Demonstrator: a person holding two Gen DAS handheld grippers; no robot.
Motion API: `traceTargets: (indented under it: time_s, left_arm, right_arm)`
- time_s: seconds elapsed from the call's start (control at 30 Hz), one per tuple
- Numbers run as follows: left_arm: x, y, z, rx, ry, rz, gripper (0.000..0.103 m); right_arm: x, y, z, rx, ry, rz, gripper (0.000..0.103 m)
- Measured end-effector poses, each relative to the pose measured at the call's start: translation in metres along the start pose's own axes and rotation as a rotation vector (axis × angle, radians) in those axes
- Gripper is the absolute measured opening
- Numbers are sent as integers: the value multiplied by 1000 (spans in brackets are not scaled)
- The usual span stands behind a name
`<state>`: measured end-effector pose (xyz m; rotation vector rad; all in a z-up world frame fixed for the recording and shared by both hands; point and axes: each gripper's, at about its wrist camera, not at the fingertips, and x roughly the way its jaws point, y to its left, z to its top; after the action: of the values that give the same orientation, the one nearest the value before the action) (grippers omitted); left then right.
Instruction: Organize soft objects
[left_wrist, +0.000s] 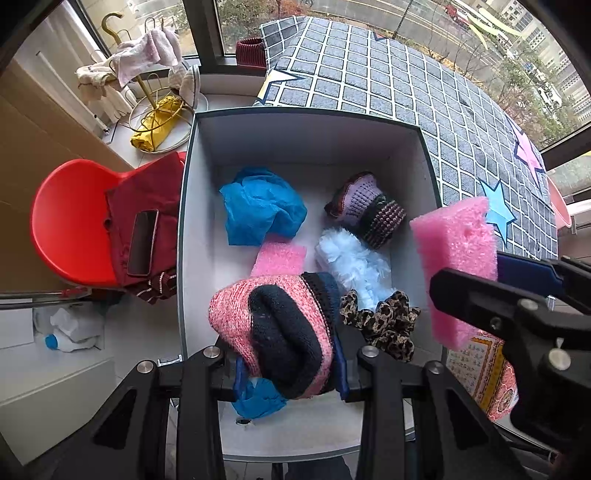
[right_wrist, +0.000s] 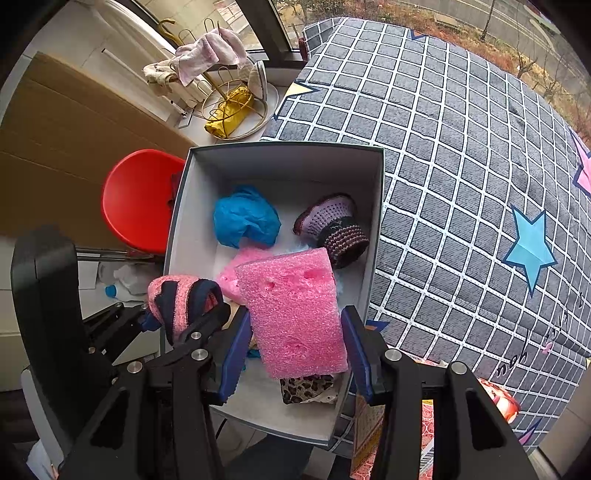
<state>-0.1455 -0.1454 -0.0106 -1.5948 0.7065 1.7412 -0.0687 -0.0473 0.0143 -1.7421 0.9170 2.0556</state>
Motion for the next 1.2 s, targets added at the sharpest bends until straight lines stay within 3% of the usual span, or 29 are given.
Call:
traceTargets:
  time_s: [0.13,0.2,0.33,0.47,0.53,0.57,0.67,0.8,1.2]
  left_arm:
    - [0,-1,0,1,-1,-2,39]
    - [0,-2,0,1,-4,-1,45]
    - [-4,-3,0,-3,-29,12,74]
    - [-7,-8,1,37,-35,57,78]
    - [-5,-11,1,61,-25,116,80]
    - [2,-11,1,67,-11,147,82]
    - [20,-5,3,50,25,168,83]
    - [44,8,3,2,54,44,83]
    - [80,15,10,-12,19,-61,83]
  right_arm:
    - [1,0,1,-1,-1,-2,50]
    - [1,0,2,-2,0,-4,50]
    - [2,1,2,-5,-2,-8,50]
    - [2,0,2,7,-9,-16,52]
    - [2,-2,2,21,-5,-14,62]
    - [2,-3,1,27,-4,-14,79]
    - [-3,-6,-1,30,-24,-41,81]
    - [-16,-9,-4,42,-62,-32,82]
    - [-30,-3,-17,42,-86,-30,82]
